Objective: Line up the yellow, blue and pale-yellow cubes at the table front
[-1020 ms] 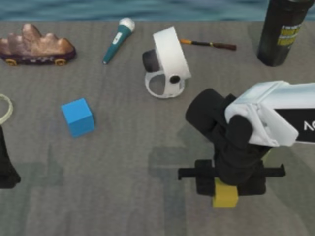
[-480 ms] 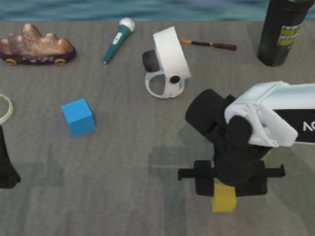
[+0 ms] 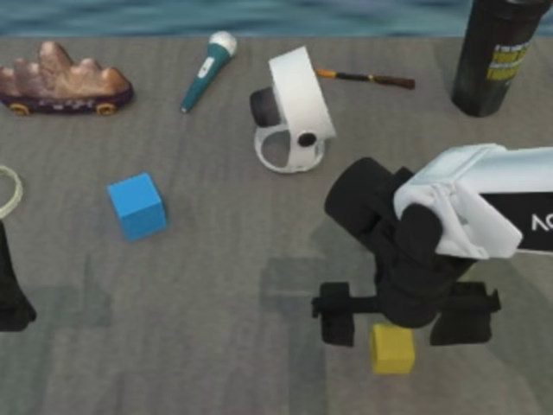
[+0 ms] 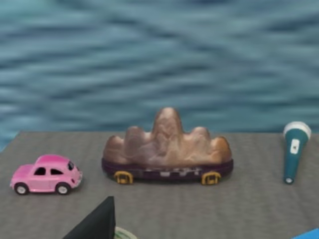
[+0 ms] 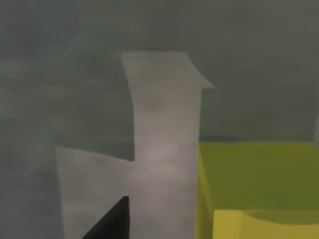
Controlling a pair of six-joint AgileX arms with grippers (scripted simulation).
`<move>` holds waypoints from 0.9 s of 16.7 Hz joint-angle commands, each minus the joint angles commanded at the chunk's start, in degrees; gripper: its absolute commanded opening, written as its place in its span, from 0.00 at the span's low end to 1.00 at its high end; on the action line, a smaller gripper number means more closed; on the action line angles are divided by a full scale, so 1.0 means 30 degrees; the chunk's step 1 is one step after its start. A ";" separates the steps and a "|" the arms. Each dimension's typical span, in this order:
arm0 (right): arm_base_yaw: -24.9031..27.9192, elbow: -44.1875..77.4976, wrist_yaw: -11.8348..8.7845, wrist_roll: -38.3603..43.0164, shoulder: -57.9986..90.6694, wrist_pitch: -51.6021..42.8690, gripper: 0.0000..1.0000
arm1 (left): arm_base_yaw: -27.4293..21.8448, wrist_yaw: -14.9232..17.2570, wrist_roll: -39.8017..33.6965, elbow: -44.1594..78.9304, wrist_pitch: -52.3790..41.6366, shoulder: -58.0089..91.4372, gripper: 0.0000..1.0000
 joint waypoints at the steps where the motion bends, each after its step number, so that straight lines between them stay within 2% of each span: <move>1: 0.0000 0.0000 0.0000 0.0000 0.0000 0.0000 1.00 | 0.0000 0.0000 0.0000 0.0000 0.0000 0.0000 1.00; 7: 0.0020 0.0265 0.0001 0.0013 -0.0127 -0.0328 1.00 | 0.0000 0.0000 0.0000 0.0000 0.0000 0.0000 1.00; 15: 0.0217 0.3029 -0.0008 0.0025 -0.2130 -0.5156 1.00 | 0.0000 0.0000 0.0000 0.0000 0.0000 0.0000 1.00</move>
